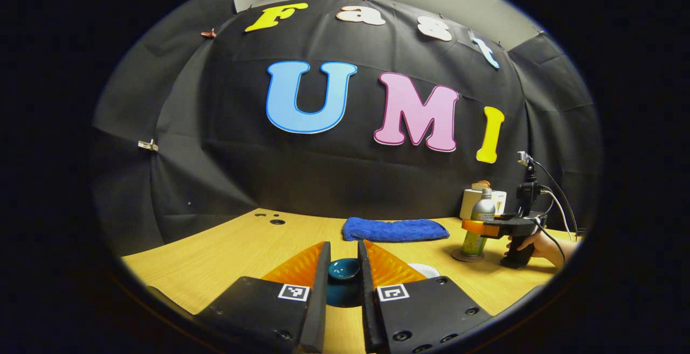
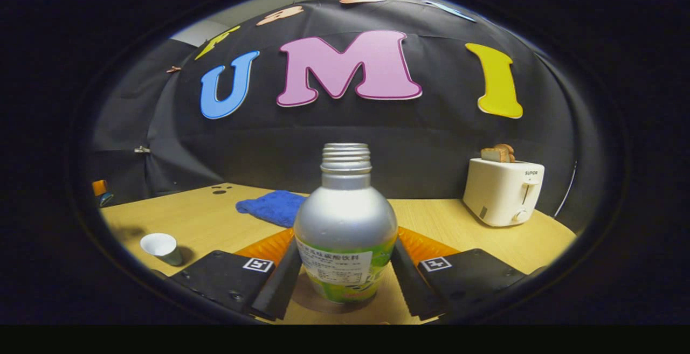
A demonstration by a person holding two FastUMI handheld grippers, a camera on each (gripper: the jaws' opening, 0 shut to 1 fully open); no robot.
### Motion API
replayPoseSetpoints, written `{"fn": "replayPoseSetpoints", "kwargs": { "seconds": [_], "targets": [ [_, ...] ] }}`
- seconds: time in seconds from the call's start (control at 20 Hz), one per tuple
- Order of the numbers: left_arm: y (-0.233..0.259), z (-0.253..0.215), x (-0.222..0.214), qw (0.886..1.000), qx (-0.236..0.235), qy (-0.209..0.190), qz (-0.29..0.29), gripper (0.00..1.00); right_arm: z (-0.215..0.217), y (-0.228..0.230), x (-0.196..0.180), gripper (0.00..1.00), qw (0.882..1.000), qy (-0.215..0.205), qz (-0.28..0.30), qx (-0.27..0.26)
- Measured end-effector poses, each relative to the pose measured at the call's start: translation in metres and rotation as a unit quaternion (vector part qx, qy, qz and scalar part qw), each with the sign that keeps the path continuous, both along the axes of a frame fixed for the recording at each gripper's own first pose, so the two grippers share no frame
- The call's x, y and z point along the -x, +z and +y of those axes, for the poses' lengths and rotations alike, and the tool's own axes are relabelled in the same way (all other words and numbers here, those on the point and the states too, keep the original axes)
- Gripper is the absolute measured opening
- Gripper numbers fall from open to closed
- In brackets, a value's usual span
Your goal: Open the teacup lid with one hand, grasp the water bottle and pour water into the teacup with the other hand; after pouring, place the water bottle on the coaster and then close the teacup lid.
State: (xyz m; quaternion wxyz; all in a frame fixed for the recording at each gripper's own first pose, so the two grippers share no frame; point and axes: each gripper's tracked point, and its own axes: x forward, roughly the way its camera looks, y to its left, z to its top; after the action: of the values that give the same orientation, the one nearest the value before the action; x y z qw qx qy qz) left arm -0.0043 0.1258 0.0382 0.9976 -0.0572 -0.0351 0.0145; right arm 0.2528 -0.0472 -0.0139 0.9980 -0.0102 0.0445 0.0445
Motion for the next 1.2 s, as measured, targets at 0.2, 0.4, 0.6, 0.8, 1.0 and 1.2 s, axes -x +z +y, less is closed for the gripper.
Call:
{"fn": "replayPoseSetpoints", "kwargs": {
  "seconds": [0.2,0.4,0.6,0.8,1.0,1.2],
  "targets": [
    [0.004,0.003,0.005,1.0,0.004,0.003,-0.004,0.31,-0.004,0.001,0.006,1.0,1.0,-0.016,0.007,-0.019],
    [0.003,0.002,0.012,1.0,0.003,0.001,-0.005,0.31,-0.006,-0.001,0.018,1.0,0.999,-0.03,0.019,-0.001],
    [0.001,-0.002,0.017,1.0,0.02,-0.004,-0.005,0.31,-0.002,0.0,0.042,1.0,0.999,-0.032,0.02,-0.002],
    [0.007,-0.02,0.006,0.999,0.015,-0.028,-0.01,0.31,-0.001,0.003,0.073,1.0,0.999,-0.039,0.022,0.016],
    [0.019,-0.066,-0.028,0.998,-0.004,-0.069,-0.01,0.31,-0.007,0.021,0.13,0.98,0.998,-0.048,0.001,0.031],
    [0.007,-0.098,-0.056,0.995,-0.033,-0.092,0.007,0.32,-0.025,0.033,0.163,0.98,0.997,-0.079,-0.013,-0.01]
  ]
}}
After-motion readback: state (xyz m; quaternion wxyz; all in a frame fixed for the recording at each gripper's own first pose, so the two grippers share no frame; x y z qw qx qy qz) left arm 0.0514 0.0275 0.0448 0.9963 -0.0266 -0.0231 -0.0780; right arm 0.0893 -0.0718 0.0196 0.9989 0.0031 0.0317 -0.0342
